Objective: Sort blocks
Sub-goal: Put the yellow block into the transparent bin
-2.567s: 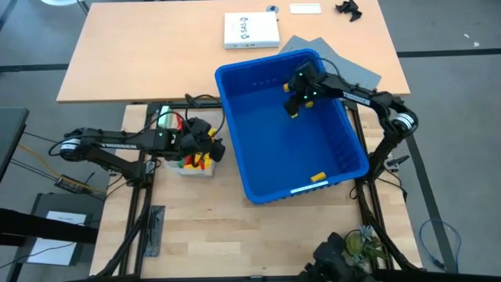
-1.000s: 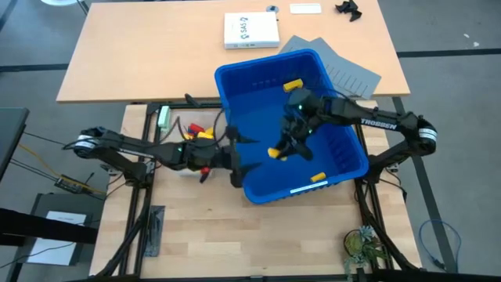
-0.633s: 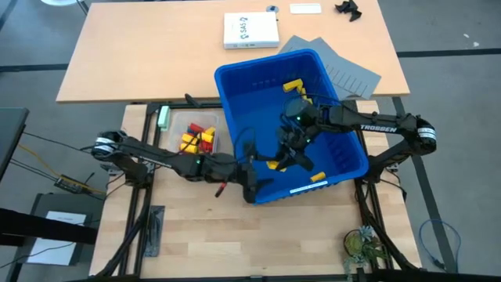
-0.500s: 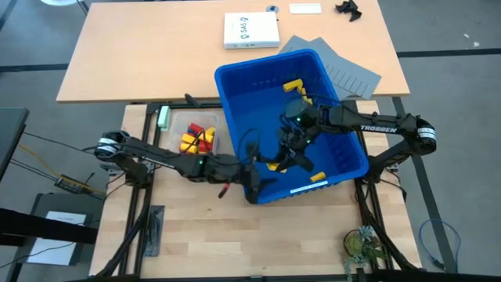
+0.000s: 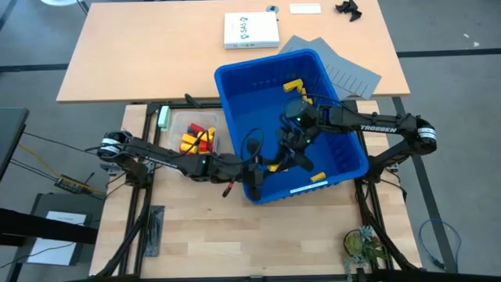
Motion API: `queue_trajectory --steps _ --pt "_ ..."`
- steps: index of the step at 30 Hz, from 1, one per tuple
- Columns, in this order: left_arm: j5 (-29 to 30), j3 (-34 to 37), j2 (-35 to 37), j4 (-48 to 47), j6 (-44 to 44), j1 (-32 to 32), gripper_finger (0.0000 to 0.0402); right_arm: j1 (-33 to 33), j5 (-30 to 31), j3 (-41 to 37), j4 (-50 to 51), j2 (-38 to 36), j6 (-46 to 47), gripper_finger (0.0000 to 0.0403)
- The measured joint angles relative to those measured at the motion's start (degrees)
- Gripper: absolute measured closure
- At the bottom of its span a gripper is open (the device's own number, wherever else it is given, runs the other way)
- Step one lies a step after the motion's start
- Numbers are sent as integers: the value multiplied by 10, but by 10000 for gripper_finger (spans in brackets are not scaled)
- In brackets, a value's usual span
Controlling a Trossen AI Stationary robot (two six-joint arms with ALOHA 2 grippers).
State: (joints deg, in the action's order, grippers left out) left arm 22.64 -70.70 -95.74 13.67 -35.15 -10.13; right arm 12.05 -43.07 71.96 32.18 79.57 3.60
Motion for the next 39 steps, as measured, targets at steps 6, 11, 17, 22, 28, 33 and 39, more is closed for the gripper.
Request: queue_trajectory --steps 6,11,17,22,28,33,39 --pt "38 1 2 -2 30 -5 337 20 0 0 -12 -13 -2 170" --pt "146 1 33 -43 108 -18 337 64 45 0 -16 -60 -6 137" --pt "254 1 107 -215 272 -21 337 112 231 1 -34 -114 -54 124" --pt "275 1 170 -415 462 -7 337 148 388 1 -33 -120 -117 130" --pt "278 1 207 -664 667 17 337 187 475 1 -15 -75 -210 140" --pt "278 16 209 -824 838 36 336 212 548 1 -16 -6 -243 149" --pt "277 69 208 -836 938 53 297 266 583 0 -44 89 -151 166"
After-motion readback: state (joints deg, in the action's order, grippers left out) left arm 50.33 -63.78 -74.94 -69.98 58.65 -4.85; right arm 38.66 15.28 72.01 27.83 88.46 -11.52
